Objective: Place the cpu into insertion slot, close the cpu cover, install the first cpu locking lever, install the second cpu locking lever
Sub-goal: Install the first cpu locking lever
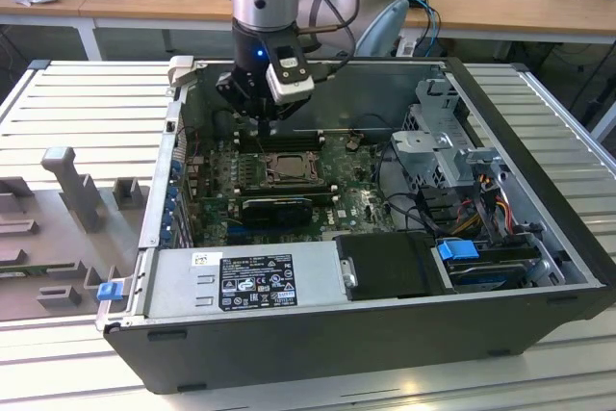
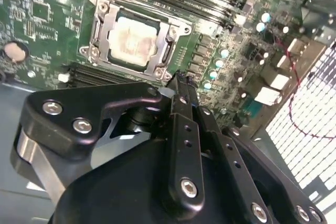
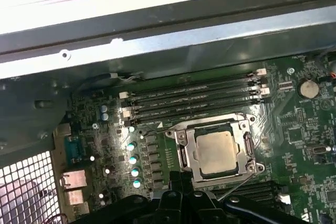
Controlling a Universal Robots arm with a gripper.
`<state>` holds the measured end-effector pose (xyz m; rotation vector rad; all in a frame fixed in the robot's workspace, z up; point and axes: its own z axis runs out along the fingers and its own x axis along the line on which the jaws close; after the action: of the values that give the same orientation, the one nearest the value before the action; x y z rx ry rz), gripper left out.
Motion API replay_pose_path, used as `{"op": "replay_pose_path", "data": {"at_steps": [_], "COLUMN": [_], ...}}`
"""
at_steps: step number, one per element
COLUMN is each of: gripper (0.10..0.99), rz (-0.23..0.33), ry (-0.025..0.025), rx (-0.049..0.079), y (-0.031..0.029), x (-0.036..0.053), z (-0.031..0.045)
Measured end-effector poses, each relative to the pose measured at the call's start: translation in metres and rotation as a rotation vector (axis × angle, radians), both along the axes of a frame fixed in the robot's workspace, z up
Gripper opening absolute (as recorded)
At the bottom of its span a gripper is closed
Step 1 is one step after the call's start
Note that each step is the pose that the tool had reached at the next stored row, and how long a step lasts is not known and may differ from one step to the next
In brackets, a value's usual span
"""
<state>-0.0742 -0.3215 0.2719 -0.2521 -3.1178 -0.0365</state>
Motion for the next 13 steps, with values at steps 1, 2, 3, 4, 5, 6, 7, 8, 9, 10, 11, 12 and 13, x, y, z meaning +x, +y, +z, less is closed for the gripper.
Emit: {"op": "replay_pose_path", "data": {"at_steps": [1,2,3,4,5,6,7,8,9,10,11,12,13], "gripper": [0.106,0.106,0.106,0.106,0.106,0.106,0.106,0.106,0.106,0.106,0.106,0.106,0.106], "rz": [0.002,0.003,0.004,0.004,0.005,0.006,0.007,0.007,0.007,0.007,0.008,0.010,0.012], "ry": [0.0001,0.0002,0.0002,0.0002,0.0001,0.0000,0.0002,0.0001,0.0001,0.0001,0.0001,0.0002,0.0001], "rx": [0.000,0.000,0.000,0.000,0.000,0.001,0.001,0.001,0.002,0.002,0.002,0.003,0.003], "y": [0.0002,0.0004,0.0007,0.0012,0.0016,0.0031,0.0056,0.0074,0.0093,0.0110,0.0128,0.0154,0.0172], "x": [-0.0026,-0.0057,-0.0093,-0.0143,-0.0188,-0.0234,-0.0264,-0.0287,-0.0311,-0.0328,-0.0336,-0.0343,-0.0345], "z": [-0.0007,-0.0013,-0.0020,-0.0029,-0.0038,-0.0048,-0.0051,-0.0055,-0.0059,-0.0065,-0.0071,-0.0082,-0.0093]}}
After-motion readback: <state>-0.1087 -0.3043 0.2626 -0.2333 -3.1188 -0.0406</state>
